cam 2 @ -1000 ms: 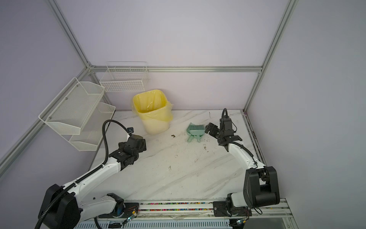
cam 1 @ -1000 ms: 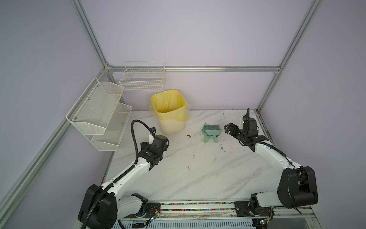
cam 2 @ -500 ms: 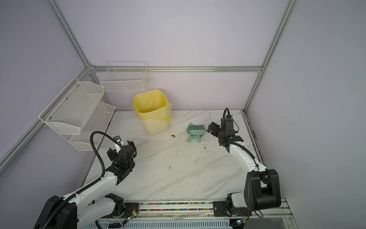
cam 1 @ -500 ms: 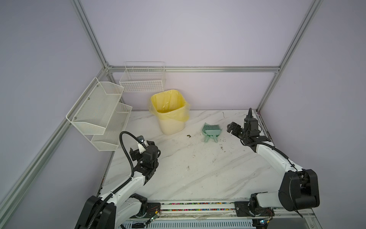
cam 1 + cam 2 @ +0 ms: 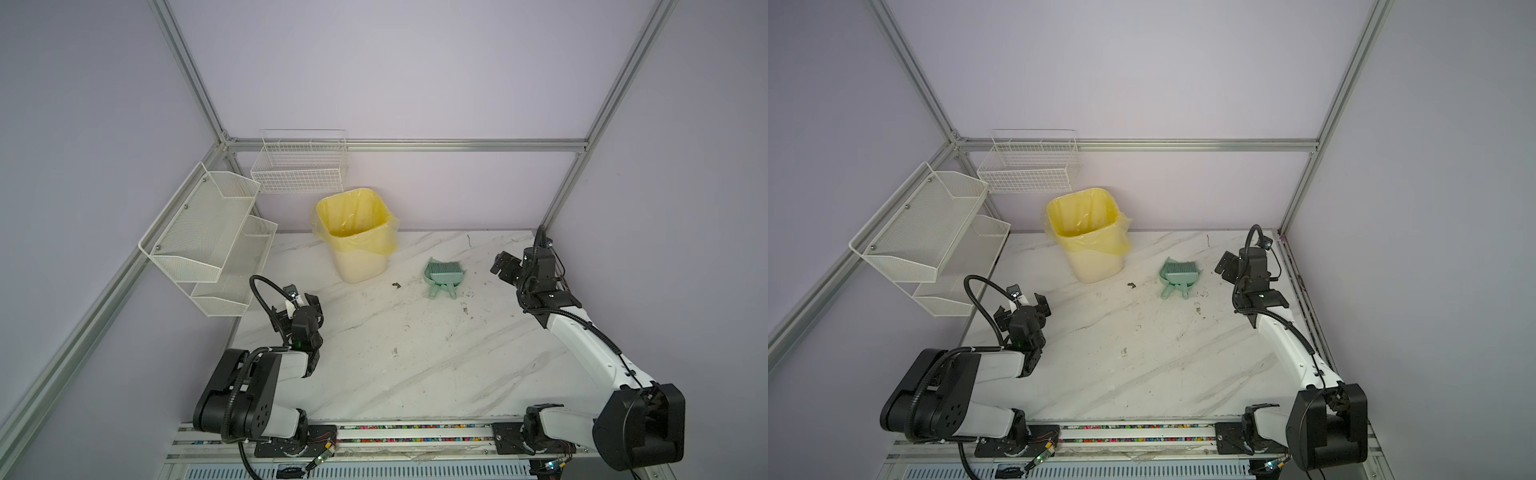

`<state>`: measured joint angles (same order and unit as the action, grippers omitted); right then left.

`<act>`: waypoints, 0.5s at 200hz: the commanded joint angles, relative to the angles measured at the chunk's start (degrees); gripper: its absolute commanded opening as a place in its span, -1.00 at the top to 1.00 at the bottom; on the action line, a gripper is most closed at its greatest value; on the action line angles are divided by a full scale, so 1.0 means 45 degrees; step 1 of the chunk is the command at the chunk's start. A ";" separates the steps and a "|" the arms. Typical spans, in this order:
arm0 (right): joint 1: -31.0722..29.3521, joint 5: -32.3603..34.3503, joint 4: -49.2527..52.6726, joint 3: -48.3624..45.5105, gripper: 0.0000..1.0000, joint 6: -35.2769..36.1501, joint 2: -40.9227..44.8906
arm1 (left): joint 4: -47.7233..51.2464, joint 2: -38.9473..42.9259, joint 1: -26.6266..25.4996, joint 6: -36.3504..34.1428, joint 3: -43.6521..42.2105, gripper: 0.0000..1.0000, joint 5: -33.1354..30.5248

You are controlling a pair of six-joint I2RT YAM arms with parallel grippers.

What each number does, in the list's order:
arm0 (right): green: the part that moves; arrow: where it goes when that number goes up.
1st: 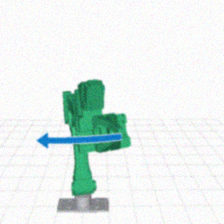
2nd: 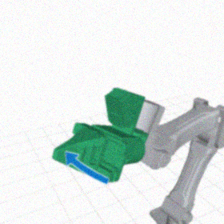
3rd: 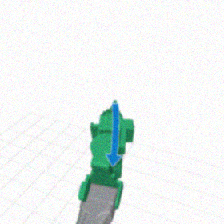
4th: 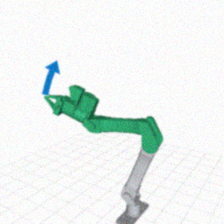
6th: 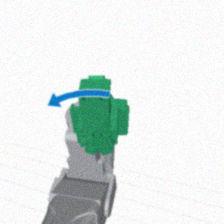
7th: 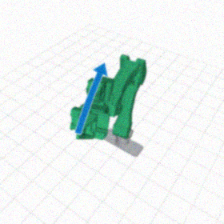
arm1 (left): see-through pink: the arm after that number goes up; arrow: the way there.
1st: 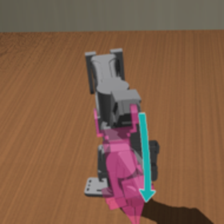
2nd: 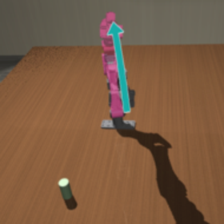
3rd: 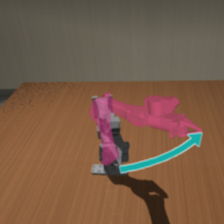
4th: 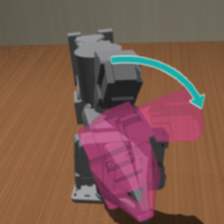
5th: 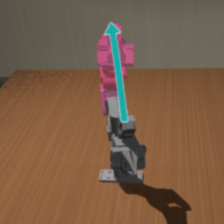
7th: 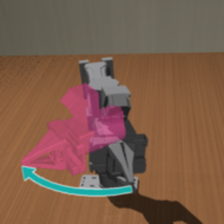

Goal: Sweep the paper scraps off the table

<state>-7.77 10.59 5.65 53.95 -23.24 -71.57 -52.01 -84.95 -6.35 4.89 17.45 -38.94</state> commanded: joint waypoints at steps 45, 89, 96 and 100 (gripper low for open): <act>0.0028 0.3064 -0.3684 -0.2191 -0.95 0.0692 0.0703 | 0.1640 -0.0680 0.0767 -0.0362 0.1945 -0.99 0.2735; 0.0031 0.4832 -0.6320 -0.3921 -0.95 0.1168 0.1322 | -0.1310 -0.1294 0.1035 -0.0636 0.0687 -0.99 0.3749; 0.0037 0.5238 -0.6618 -0.4096 -0.95 0.1257 0.1277 | -0.1595 -0.1380 0.1040 -0.0713 0.0609 -0.99 0.3749; 0.0039 0.5447 -0.6768 -0.4205 -0.95 0.1262 0.1232 | -0.1436 -0.1329 0.1033 -0.0657 0.0653 -0.99 0.3748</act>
<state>-7.77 27.16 -14.90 37.47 -19.51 -66.72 -49.52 -89.93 -2.39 3.16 22.28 -25.12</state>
